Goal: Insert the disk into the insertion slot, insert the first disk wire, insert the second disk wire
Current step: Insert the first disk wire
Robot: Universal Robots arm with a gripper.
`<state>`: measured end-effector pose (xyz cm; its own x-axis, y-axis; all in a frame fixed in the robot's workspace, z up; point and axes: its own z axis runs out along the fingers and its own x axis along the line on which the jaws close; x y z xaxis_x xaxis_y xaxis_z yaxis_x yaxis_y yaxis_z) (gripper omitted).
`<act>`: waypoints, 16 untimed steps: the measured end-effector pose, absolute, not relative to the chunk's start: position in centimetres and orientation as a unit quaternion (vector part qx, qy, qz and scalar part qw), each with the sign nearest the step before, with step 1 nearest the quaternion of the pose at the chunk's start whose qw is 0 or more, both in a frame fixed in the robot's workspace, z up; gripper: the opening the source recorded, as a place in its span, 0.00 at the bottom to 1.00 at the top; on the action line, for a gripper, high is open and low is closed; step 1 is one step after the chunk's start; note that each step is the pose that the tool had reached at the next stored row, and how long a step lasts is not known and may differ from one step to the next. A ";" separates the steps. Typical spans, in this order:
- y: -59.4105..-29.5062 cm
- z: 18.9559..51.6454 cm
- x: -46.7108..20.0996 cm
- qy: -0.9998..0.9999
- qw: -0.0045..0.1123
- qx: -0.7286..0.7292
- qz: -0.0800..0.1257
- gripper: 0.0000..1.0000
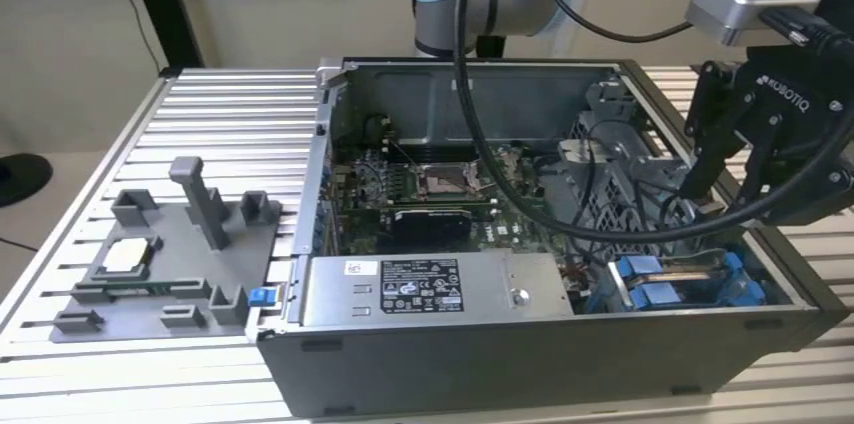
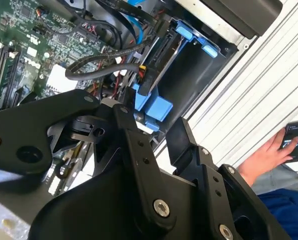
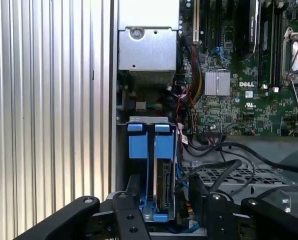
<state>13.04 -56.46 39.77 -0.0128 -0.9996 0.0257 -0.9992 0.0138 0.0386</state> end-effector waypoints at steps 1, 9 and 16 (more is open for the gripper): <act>-56.5 39.8 13.0 -0.712 0.023 0.702 -0.005 1.00; -56.2 39.8 13.5 -0.712 0.022 0.702 -0.005 1.00; -56.0 39.6 14.2 -0.704 0.022 0.710 -0.005 1.00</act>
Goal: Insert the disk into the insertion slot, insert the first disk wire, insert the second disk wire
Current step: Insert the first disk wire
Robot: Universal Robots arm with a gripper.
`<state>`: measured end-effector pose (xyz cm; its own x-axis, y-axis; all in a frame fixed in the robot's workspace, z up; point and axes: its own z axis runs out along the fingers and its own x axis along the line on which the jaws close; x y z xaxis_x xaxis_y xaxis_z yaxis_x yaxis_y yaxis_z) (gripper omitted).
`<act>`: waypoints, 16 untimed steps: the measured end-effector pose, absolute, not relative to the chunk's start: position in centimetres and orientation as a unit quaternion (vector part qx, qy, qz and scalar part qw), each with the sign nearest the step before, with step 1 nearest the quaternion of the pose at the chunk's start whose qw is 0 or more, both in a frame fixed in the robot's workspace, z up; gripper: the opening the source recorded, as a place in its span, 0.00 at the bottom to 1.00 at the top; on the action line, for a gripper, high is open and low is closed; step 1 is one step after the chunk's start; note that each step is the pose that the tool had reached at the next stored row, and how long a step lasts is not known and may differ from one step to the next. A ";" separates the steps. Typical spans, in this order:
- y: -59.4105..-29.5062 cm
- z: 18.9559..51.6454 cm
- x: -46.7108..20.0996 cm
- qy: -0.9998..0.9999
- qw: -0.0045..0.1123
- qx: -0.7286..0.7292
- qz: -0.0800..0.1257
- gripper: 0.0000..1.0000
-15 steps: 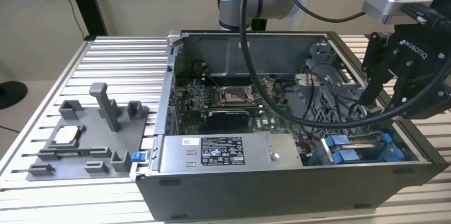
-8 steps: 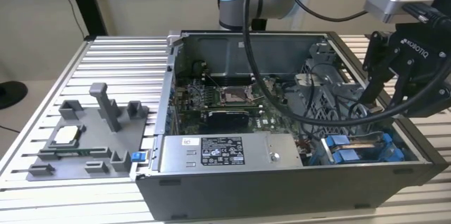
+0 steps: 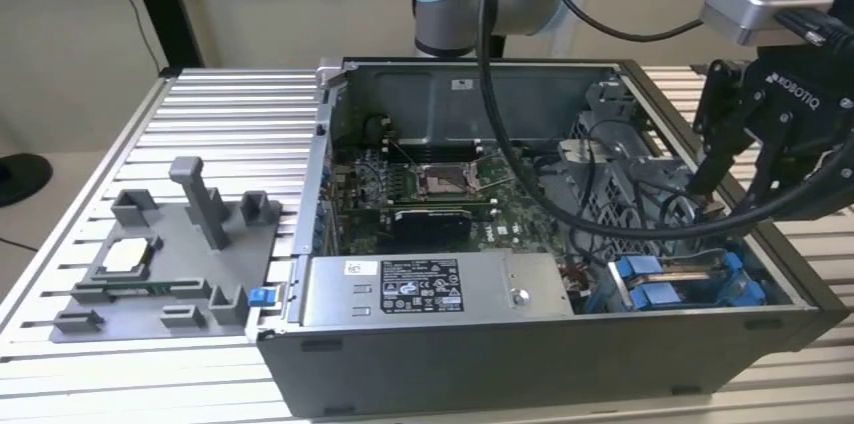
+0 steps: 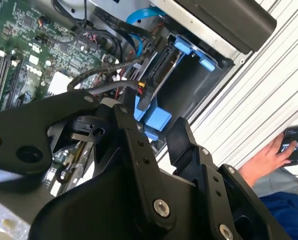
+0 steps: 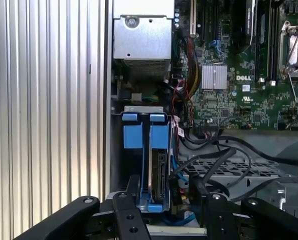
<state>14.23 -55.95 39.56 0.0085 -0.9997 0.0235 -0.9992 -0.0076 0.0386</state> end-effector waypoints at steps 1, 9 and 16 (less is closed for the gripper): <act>-56.0 39.5 14.2 -0.698 0.022 0.716 -0.005 1.00; -56.0 39.1 14.2 -0.647 0.020 0.762 -0.001 1.00; -55.9 39.0 14.2 -0.639 0.009 0.769 0.012 1.00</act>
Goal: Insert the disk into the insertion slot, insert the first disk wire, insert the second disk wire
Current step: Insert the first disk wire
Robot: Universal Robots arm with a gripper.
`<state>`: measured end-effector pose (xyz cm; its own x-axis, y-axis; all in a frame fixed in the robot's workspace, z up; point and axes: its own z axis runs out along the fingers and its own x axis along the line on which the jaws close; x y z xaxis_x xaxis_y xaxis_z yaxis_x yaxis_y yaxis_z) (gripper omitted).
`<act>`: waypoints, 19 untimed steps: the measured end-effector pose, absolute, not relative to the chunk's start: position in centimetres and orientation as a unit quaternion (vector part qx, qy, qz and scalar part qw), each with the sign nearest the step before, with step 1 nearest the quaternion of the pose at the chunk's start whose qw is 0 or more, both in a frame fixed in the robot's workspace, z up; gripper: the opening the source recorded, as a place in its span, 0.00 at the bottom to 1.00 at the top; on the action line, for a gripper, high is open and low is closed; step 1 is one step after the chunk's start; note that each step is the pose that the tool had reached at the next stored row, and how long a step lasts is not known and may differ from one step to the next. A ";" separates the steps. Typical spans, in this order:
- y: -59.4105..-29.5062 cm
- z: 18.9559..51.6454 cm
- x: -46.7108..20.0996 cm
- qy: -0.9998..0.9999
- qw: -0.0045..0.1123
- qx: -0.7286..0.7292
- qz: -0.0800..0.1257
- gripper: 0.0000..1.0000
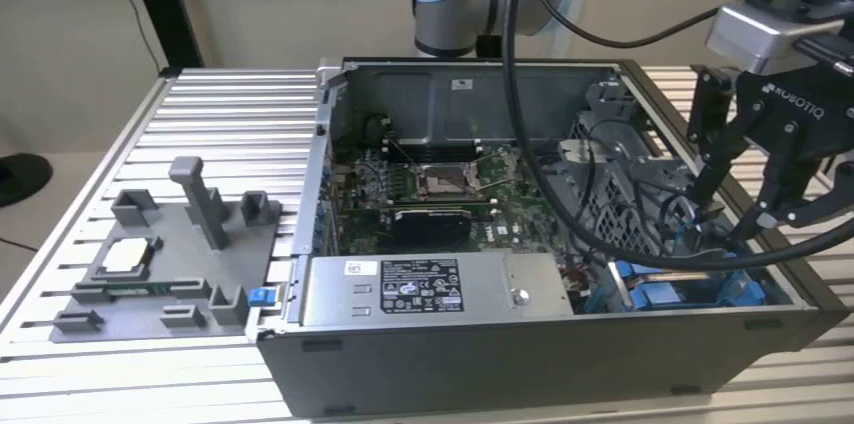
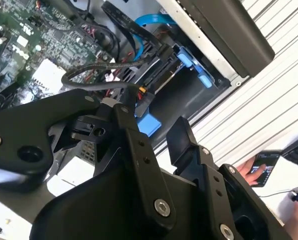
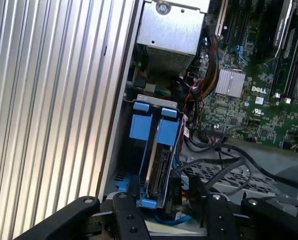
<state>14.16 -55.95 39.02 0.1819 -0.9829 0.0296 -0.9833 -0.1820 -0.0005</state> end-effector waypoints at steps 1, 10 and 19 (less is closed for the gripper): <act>-56.0 39.0 14.2 -0.639 0.008 0.769 0.013 1.00; -55.9 38.9 13.8 -0.639 0.008 0.769 0.015 1.00; -55.9 38.9 13.8 -0.639 0.008 0.769 0.015 1.00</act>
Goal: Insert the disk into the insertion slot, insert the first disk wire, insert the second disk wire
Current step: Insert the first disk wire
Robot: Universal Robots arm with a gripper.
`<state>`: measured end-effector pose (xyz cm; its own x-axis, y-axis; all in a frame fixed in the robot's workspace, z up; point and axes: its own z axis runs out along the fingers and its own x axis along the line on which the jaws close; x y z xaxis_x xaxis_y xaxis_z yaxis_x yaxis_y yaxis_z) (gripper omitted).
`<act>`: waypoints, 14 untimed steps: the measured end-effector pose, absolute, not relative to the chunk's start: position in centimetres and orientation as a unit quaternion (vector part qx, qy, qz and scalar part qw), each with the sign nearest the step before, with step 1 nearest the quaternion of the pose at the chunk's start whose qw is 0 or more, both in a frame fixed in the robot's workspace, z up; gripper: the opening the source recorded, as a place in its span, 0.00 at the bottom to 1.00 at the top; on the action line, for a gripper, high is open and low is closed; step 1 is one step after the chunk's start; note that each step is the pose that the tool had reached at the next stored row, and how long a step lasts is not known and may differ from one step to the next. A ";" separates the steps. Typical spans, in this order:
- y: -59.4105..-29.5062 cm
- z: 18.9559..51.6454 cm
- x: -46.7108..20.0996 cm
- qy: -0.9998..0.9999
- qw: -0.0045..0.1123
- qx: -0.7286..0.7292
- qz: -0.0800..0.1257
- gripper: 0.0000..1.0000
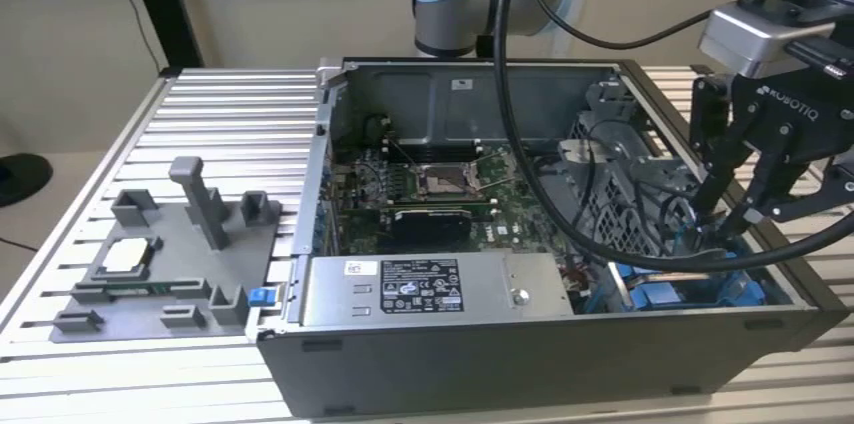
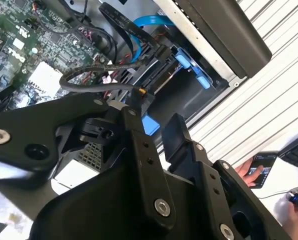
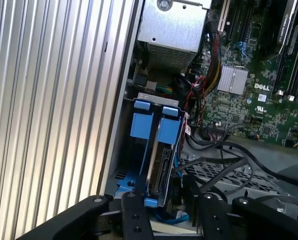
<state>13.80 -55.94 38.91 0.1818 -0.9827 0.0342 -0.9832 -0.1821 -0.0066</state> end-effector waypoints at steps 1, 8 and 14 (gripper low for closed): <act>-55.9 38.9 13.8 -0.639 0.008 0.769 0.015 1.00; -55.9 38.9 13.8 -0.639 0.005 0.769 0.013 1.00; -55.9 38.9 13.8 -0.639 0.005 0.769 0.012 0.00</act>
